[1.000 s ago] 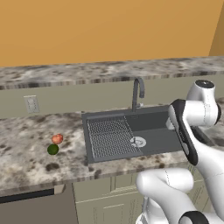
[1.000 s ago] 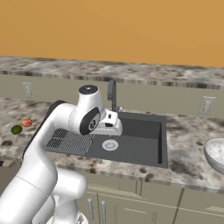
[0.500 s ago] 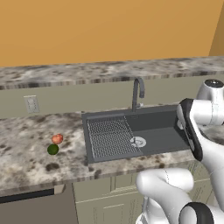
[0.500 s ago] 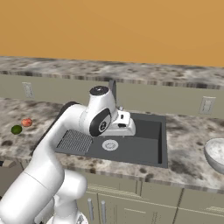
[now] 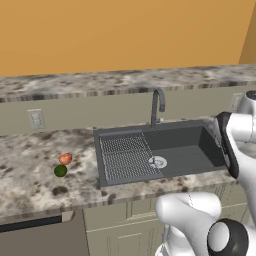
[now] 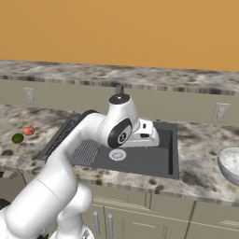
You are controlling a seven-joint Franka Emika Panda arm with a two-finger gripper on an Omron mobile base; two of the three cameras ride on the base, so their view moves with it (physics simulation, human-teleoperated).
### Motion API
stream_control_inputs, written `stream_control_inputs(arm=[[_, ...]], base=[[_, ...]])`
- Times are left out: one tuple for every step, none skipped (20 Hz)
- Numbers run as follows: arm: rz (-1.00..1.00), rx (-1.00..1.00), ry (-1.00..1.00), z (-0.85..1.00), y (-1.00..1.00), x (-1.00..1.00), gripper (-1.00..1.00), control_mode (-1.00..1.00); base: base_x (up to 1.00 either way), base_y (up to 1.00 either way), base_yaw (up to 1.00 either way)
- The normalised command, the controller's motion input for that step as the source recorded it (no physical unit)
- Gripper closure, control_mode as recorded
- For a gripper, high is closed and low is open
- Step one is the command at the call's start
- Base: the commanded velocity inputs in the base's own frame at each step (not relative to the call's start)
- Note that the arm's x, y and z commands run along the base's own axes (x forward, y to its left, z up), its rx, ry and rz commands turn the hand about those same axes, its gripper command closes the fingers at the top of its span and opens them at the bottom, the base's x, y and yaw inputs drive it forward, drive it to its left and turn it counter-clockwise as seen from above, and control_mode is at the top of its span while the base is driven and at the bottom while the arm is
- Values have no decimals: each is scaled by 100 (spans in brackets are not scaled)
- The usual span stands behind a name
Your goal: Remove the lime and peach from the sink. Then move the bowl and cup from the counter to the sink for washing.
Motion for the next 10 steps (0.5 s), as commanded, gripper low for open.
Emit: stream_control_inputs(arm=[[-3, -2, 0, 1, -43, 0, -100, -100], [-5, -3, 0, 3, -41, 0, -100, -100], [-7, -3, 0, 5, -40, 2, -100, -100], [-9, -3, 0, 5, -40, 3, -100, -100], [-9, -3, 1, 5, -38, 4, -100, -100], [-11, -4, 4, 5, -36, 6, -100, -100], [-12, -4, 7, 3, -35, 6, -100, -100], [-12, -4, 7, 1, -34, 4, -100, -100], [-12, -4, 7, 0, -34, 0, -100, -100], [-13, -6, 7, -3, -30, 0, -100, -100]], base=[[0, 0, 0], [0, 0, 0], [0, 0, 0], [0, 0, 0], [0, 0, 0], [0, 0, 0], [0, 0, 0], [0, 0, 0], [0, 0, 0], [0, 0, 0]])
